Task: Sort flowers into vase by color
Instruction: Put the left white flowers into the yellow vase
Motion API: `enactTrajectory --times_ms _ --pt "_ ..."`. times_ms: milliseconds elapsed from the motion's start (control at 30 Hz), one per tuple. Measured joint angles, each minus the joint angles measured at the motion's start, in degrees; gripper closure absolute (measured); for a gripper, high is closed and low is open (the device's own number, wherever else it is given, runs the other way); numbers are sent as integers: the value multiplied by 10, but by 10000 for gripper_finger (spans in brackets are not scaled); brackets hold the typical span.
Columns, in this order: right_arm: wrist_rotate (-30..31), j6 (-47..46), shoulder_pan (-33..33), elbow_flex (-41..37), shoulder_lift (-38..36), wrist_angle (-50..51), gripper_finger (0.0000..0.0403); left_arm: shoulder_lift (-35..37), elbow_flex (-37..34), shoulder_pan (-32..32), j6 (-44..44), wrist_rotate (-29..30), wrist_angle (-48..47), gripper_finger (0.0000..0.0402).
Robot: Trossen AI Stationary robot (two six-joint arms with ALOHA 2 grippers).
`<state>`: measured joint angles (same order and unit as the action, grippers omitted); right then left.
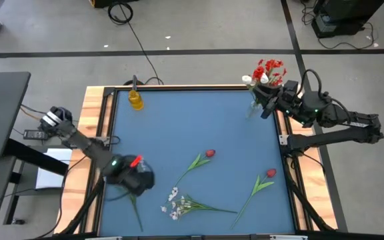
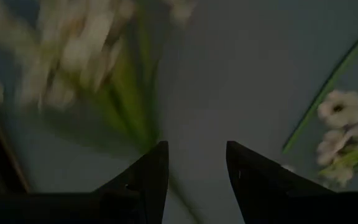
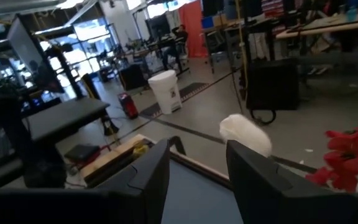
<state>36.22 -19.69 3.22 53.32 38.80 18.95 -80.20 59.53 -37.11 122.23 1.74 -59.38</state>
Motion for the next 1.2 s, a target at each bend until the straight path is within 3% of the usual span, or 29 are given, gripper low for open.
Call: enactTrajectory --times_ms 133,400,633,800,900,1100,1200 --pt "-9 -12 0 0 3 19 237 -11 0 -50 36 -50 -7 235" --pt "-26 -12 0 0 4 22 237 -72 -6 -72 30 -52 -3 235" --pt "-44 -12 0 0 3 22 237 -78 -129 -68 34 -67 187 235" --pt "-70 -24 0 0 -3 26 237 -75 -168 -52 26 -87 230 238" --pt "-77 -32 0 0 -11 35 237 -76 -167 -38 13 -93 235 265" --pt "-79 -28 1 0 -19 40 238 -78 -146 -5 -22 -70 248 378" --pt "-120 -17 1 0 -3 25 238 -78 -135 18 -49 -73 243 387"
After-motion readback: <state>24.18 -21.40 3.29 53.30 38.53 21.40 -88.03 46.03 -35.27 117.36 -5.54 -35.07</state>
